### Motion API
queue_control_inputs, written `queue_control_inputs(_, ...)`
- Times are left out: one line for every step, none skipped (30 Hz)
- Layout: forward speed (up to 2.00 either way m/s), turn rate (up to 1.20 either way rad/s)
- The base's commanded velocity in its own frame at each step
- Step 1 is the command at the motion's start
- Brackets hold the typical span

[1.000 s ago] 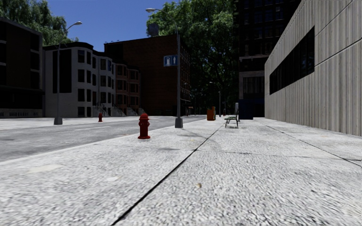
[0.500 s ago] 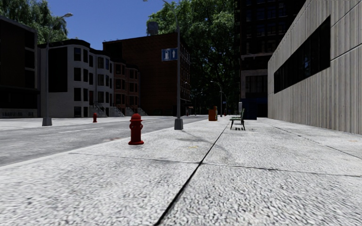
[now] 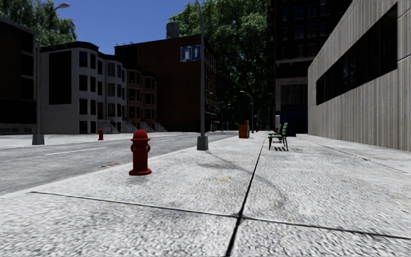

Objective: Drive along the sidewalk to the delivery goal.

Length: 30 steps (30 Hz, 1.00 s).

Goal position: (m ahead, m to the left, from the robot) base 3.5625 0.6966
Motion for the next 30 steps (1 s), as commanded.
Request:
queue_control_inputs(2.0, 0.0)
queue_control_inputs(2.0, 0.0)
queue_control_inputs(2.0, 0.0)
queue_control_inputs(2.0, 0.0)
queue_control_inputs(2.0, 0.0)
queue_control_inputs(2.0, 0.0)
queue_control_inputs(2.0, 0.0)
queue_control_inputs(2.0, 0.0)
queue_control_inputs(2.0, 0.0)
queue_control_inputs(2.0, 0.0)
queue_control_inputs(2.0, 0.0)
queue_control_inputs(2.0, 0.0)
queue_control_inputs(2.0, 0.0)
queue_control_inputs(2.0, 0.0)
queue_control_inputs(2.0, 0.0)
queue_control_inputs(2.0, 0.0)
queue_control_inputs(2.0, 0.0)
queue_control_inputs(2.0, 0.0)
queue_control_inputs(2.0, 0.0)
queue_control_inputs(2.0, 0.0)
queue_control_inputs(2.0, 0.0)
queue_control_inputs(2.0, 0.0)
queue_control_inputs(2.0, 0.0)
queue_control_inputs(2.0, 0.0)
queue_control_inputs(2.0, 0.0)
queue_control_inputs(2.0, 0.0)
queue_control_inputs(2.0, 0.0)
queue_control_inputs(2.0, 0.0)
queue_control_inputs(2.0, 0.0)
queue_control_inputs(2.0, 0.0)
